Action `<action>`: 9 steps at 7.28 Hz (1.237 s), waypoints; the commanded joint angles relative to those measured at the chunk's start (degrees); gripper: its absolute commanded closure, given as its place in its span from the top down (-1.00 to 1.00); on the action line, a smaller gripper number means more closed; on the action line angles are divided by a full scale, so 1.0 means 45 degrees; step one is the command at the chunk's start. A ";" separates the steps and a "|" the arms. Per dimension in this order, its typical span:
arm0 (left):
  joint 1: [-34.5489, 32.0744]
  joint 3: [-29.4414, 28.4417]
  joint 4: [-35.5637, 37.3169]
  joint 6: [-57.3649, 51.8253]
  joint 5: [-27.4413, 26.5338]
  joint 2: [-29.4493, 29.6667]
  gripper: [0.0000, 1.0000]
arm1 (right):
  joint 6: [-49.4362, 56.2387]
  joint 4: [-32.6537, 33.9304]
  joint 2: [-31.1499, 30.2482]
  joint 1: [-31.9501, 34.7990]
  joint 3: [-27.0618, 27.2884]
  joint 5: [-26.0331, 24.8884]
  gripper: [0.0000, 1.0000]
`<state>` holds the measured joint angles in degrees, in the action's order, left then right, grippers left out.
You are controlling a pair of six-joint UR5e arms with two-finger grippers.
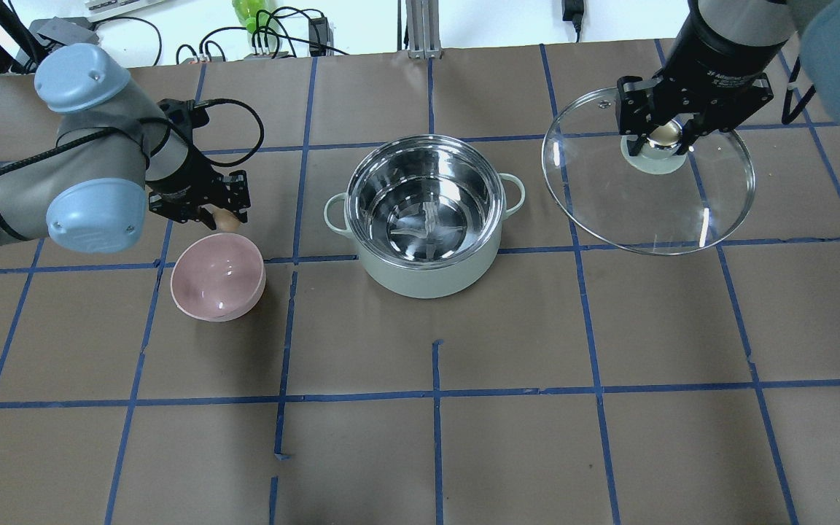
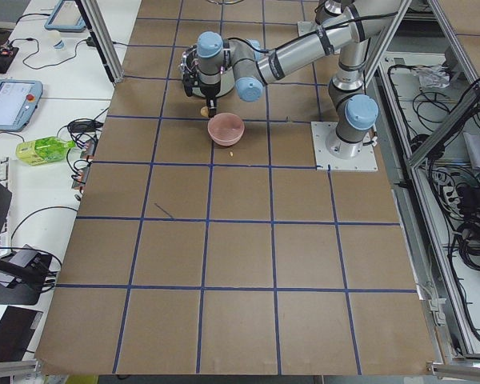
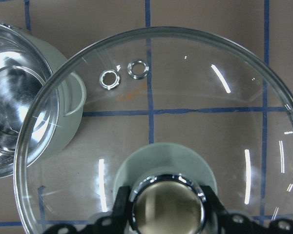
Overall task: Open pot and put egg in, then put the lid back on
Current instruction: 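Lift the brown egg from the pink bowl with the left gripper toward the pot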
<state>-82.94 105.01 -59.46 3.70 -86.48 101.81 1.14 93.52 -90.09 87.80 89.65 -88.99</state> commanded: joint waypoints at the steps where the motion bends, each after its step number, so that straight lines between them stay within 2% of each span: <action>1: -0.1135 -0.1417 -0.0575 0.1416 -0.0019 0.0148 -0.64 | 0.0000 0.0000 0.0000 0.0000 0.0000 0.0087 -0.82; 3: -0.2966 -0.1831 -0.0401 0.2999 -0.0058 0.0402 -0.64 | 0.0000 0.0000 0.0000 0.0000 0.0000 0.0068 -0.83; 4: -0.3479 -0.2103 -0.0342 0.4610 0.0000 0.0809 -0.64 | 0.0000 0.0000 0.0000 0.0000 0.0000 0.0068 -0.82; 5: -0.4006 -0.2338 0.0084 0.4974 -0.0039 0.1297 -0.64 | 0.0000 0.0000 0.0000 0.0038 -0.0019 0.0068 -0.82; 7: -0.4615 -0.2360 0.0925 0.6069 -0.0058 0.2022 -0.64 | 0.0000 0.0000 0.0000 0.0097 -0.0020 0.0068 -0.82; 9: -0.4733 -0.2321 0.1045 0.6189 -0.0097 0.2374 -0.64 | 0.0000 0.0000 0.0000 0.0117 0.0000 0.0068 -0.82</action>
<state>-103.69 94.51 -55.40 31.02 -86.82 111.39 1.14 93.51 -90.08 88.24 89.58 -88.68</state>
